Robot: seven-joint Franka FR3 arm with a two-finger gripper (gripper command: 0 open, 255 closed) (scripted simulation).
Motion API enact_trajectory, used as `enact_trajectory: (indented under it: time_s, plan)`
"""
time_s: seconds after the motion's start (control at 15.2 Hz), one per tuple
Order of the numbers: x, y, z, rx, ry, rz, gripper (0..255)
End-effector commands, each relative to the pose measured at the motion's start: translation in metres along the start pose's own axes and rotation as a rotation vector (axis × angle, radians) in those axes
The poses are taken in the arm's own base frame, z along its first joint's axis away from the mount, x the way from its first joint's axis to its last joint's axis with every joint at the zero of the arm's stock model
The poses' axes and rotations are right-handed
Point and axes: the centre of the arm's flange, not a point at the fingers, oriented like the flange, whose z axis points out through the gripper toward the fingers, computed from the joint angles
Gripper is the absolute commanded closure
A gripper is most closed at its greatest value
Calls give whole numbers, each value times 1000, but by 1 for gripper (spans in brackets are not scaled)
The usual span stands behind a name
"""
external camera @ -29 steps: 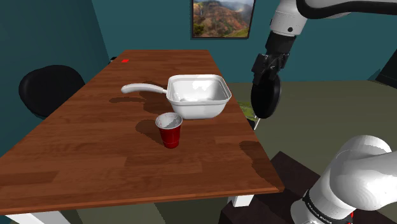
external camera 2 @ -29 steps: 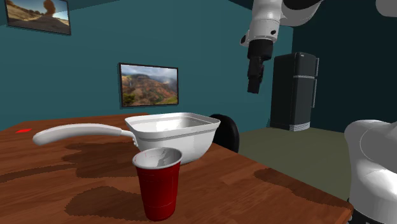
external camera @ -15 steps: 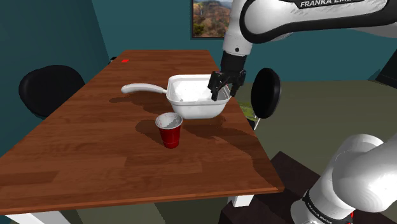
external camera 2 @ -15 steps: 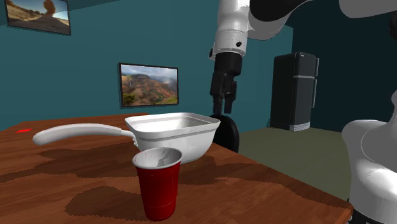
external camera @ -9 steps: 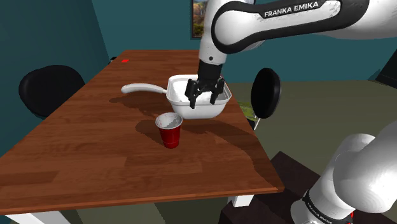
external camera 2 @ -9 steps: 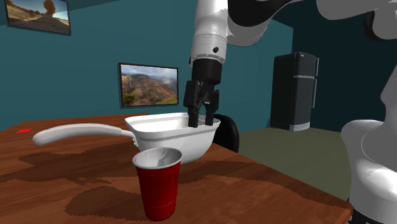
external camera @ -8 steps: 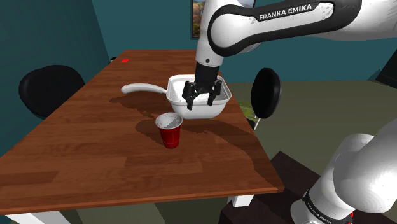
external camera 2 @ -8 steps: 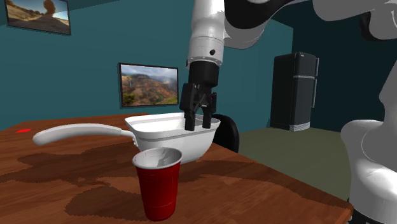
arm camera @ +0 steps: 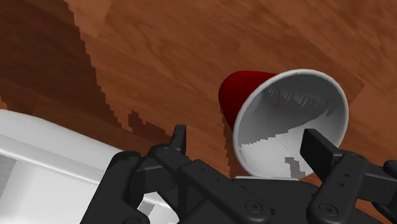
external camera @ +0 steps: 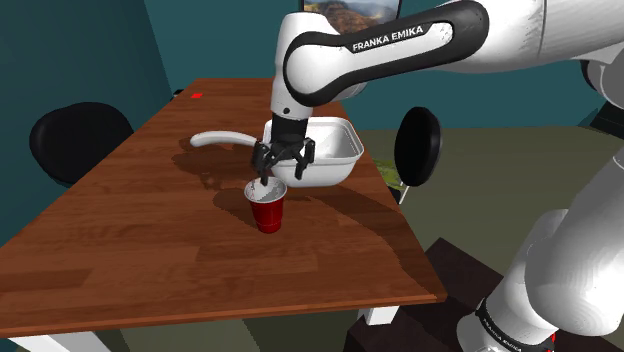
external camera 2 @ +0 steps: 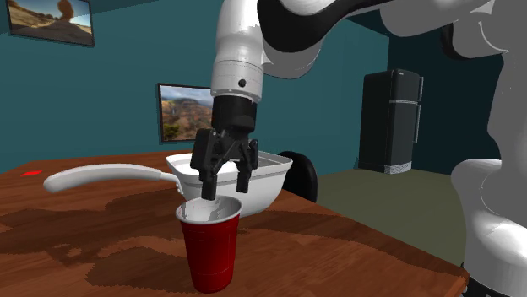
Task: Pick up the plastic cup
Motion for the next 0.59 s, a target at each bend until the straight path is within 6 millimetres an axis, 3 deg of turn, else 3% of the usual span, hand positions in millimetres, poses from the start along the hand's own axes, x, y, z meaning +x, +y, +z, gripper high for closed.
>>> enact_trajectory:
  time_s: [0.0,0.26,0.4,0.46,0.53]
  plan:
    - [1,-1,10,1,0,0,0]
    - [1,4,34,1,0,0,0]
    - [1,4,34,1,0,0,0]
    - [1,3,33,1,0,0,255]
    - [1,3,33,1,0,0,255]
